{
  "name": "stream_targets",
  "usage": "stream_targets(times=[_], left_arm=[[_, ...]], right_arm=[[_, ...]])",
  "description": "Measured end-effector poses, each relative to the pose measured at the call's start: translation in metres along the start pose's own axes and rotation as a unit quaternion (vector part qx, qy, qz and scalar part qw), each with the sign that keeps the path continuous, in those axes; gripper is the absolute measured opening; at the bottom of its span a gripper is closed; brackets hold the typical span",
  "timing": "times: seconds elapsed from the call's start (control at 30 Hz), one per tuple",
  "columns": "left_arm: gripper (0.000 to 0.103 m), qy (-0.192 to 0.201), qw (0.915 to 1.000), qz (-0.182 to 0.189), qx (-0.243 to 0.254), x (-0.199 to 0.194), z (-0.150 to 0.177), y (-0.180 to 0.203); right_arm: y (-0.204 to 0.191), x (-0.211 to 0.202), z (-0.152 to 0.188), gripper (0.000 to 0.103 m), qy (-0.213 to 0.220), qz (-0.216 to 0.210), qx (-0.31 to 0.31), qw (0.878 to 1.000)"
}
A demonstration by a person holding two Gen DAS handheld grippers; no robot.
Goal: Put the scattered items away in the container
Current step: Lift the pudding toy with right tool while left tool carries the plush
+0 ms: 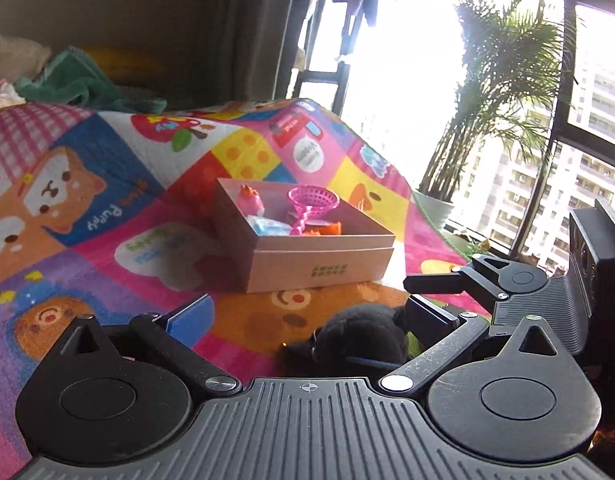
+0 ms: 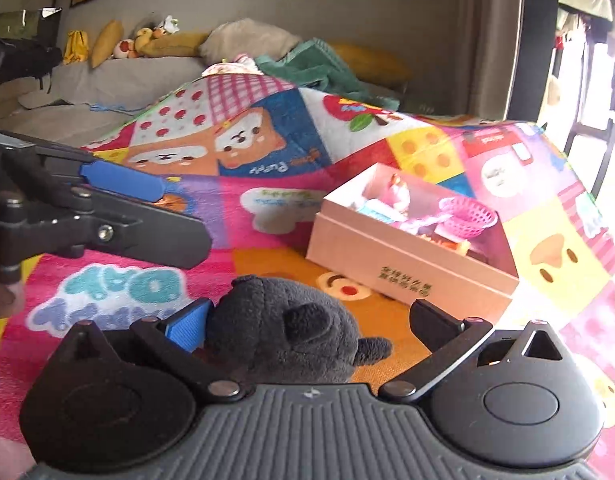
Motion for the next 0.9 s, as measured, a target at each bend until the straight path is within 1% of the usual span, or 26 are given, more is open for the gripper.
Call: stream_targets(times=[0.07, 0.1, 0.13, 0.2, 0.27, 0.3, 0.37, 0.47, 0.5, 0.57, 0.63, 0.7, 0.8, 0.9], left_arm=[[0.103, 0.000, 0.9998, -0.008, -0.016, 0.004, -0.003, -0.004], [0.103, 0.002, 0.9997, -0.008, -0.022, 0.004, -0.005, -0.005], [0.103, 0.003, 0.9996, -0.008, -0.026, 0.004, -0.007, -0.006], [0.103, 0.000, 0.9997, -0.004, -0.025, 0.005, -0.006, -0.004], [0.103, -0.012, 0.9997, 0.011, -0.016, 0.009, 0.000, 0.005], [0.103, -0.020, 0.9996, 0.019, -0.009, 0.011, 0.004, 0.010], [0.103, -0.036, 0.9989, 0.030, 0.010, 0.019, 0.016, 0.023], [0.103, -0.050, 0.9975, 0.030, 0.039, 0.030, 0.030, 0.037], [0.103, -0.052, 0.9972, 0.027, 0.046, 0.032, 0.033, 0.040], [0.103, -0.056, 0.9964, 0.018, 0.060, 0.036, 0.040, 0.044], [0.103, -0.063, 0.9950, 0.001, 0.078, 0.039, 0.047, 0.044], [0.103, -0.069, 0.9937, -0.013, 0.087, 0.043, 0.052, 0.043], [0.103, -0.080, 0.9922, -0.033, 0.089, 0.048, 0.058, 0.039], [0.103, -0.087, 0.9919, -0.041, 0.083, 0.049, 0.059, 0.035]], right_arm=[[0.009, -0.002, -0.001, 0.103, -0.008, -0.022, 0.032, 0.999], [0.014, -0.007, -0.001, 0.103, -0.006, -0.037, 0.048, 0.998], [0.022, -0.016, -0.001, 0.103, 0.001, -0.042, 0.063, 0.997], [0.044, -0.035, 0.003, 0.103, 0.023, -0.028, 0.102, 0.994], [0.066, -0.053, 0.018, 0.103, 0.038, -0.005, 0.148, 0.988], [0.075, -0.058, 0.030, 0.103, 0.037, 0.010, 0.164, 0.986], [0.086, -0.058, 0.059, 0.103, 0.013, 0.039, 0.186, 0.982], [0.091, -0.045, 0.098, 0.103, -0.047, 0.061, 0.201, 0.977], [0.092, -0.043, 0.107, 0.103, -0.059, 0.066, 0.210, 0.974], [0.098, -0.043, 0.105, 0.103, -0.051, 0.066, 0.228, 0.970], [0.099, -0.035, 0.109, 0.103, -0.073, 0.067, 0.230, 0.968], [0.095, -0.032, 0.109, 0.103, -0.089, 0.070, 0.211, 0.971], [0.090, -0.027, 0.109, 0.103, -0.113, 0.075, 0.187, 0.973], [0.088, -0.024, 0.107, 0.103, -0.120, 0.078, 0.178, 0.973]])
Point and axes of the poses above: each gripper's, at about its wrist camera, not at the fingertips, and x roughly the way its jaws point, y to its right, z to its underside, the point moved 10 cm from there along x, roughly the way its jaws point, and after that the axes turned 5 degrees about -x, right-handed, at the moved point
